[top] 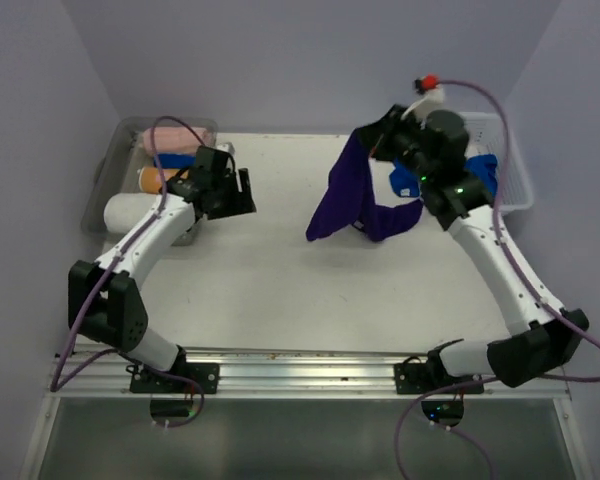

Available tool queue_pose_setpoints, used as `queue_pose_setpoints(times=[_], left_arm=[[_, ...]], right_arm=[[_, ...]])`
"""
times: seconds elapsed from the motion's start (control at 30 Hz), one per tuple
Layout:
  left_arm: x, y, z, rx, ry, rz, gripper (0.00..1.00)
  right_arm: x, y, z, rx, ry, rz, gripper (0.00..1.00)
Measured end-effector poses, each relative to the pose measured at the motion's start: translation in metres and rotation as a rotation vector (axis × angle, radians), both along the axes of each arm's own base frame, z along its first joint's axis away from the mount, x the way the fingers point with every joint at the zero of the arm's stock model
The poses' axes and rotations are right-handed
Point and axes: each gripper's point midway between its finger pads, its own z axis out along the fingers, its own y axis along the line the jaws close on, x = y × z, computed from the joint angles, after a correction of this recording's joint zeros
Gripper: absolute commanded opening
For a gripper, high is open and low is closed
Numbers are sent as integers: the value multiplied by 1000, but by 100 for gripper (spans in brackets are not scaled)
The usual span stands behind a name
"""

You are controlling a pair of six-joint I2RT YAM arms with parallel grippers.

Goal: Roll the towels
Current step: Move the towel to the center of the board, then flatten the towel

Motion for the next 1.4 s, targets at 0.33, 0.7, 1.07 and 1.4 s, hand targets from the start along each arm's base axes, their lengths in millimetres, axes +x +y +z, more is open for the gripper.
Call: queue_pose_setpoints(times=[0.33, 0.7, 1.07, 1.4], left_arm=[[-4, 22, 44, 28, -108, 82, 76], [-102, -86, -57, 71, 138, -240, 80], [-90, -139, -109, 85, 205, -279, 28], [-78, -135, -94, 98, 164, -254, 0]], right_arm=[[-119, 106, -339, -424, 751, 280, 50], [-77, -69, -302, -249, 691, -202, 59], [-59, -98, -363, -242, 862, -287, 61], [-22, -80, -409, -184, 919, -261, 9]])
